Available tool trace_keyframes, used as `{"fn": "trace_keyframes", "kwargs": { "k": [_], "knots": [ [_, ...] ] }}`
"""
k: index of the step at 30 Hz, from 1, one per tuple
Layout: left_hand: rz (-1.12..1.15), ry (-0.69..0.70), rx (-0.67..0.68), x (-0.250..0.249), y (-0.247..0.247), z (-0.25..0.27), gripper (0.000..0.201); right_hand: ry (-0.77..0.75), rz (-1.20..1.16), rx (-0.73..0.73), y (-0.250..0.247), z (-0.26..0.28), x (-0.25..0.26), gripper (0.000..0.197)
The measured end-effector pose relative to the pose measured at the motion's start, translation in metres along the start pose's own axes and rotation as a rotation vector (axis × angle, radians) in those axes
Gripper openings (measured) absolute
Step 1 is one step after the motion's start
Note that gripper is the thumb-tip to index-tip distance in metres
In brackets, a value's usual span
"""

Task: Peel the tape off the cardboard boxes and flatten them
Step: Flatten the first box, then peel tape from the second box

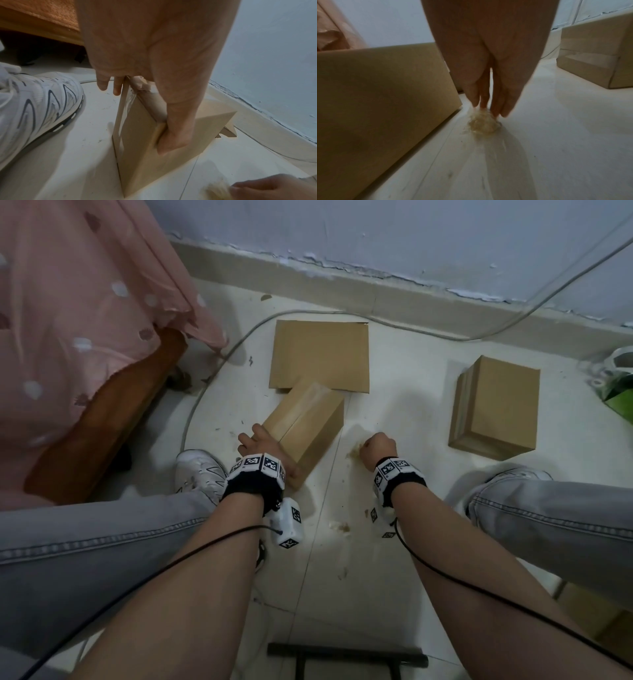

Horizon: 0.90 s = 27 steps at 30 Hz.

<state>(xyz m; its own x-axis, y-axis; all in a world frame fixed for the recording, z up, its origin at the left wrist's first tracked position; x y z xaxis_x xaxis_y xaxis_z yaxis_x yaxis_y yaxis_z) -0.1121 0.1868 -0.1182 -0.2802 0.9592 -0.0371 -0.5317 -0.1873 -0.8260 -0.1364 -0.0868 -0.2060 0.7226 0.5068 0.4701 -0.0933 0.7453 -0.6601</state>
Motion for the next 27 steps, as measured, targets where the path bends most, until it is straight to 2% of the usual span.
{"fn": "trace_keyframes", "kwargs": {
  "k": [3, 9, 12, 16, 19, 21, 23, 24, 27],
  "knots": [
    [0.010, 0.004, -0.003, 0.000, -0.003, 0.000, 0.103, 0.032, -0.022, 0.006, -0.009, 0.003, 0.006, 0.024],
    [0.091, 0.083, 0.001, -0.001, -0.016, 0.000, 0.107, 0.101, -0.278, -0.146, -0.055, 0.001, -0.011, 0.013],
    [0.187, 0.151, -0.011, -0.007, -0.032, 0.007, 0.111, 0.001, -0.352, -0.206, -0.079, 0.017, 0.012, 0.016],
    [0.414, 0.276, -0.045, -0.014, -0.065, 0.016, 0.111, -0.216, -0.597, 0.032, -0.085, 0.051, 0.090, 0.038],
    [0.508, 0.344, -0.105, -0.015, -0.089, 0.024, 0.121, -0.319, -0.497, 0.238, -0.077, 0.086, 0.137, 0.051],
    [0.454, 0.358, -0.168, -0.015, -0.101, 0.030, 0.124, -0.340, -0.321, 0.350, -0.060, 0.106, 0.156, 0.060],
    [0.361, 0.375, -0.228, -0.020, -0.105, 0.034, 0.119, -0.371, -0.165, 0.381, -0.045, 0.116, 0.168, 0.067],
    [0.330, 0.391, -0.245, -0.022, -0.105, 0.037, 0.117, -0.389, -0.140, 0.384, -0.038, 0.118, 0.171, 0.064],
    [0.303, 0.431, -0.197, -0.024, -0.086, 0.036, 0.113, -0.394, -0.143, 0.402, -0.020, 0.121, 0.167, 0.057]
  ]
}}
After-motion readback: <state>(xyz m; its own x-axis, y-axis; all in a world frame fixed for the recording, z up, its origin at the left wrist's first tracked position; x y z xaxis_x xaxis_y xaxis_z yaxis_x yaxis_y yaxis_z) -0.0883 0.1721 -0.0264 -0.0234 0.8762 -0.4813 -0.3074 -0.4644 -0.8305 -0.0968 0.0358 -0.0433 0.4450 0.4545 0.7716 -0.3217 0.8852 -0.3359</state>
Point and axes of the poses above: each hand's wrist, its own z-axis away from the middle knuckle, its own y-axis out of the palm, x = y × z, the point moved 10 cm from there along -z, towards the middle knuckle, and after that the axes turned 10 degrees about -z, right-handed, at the moved point
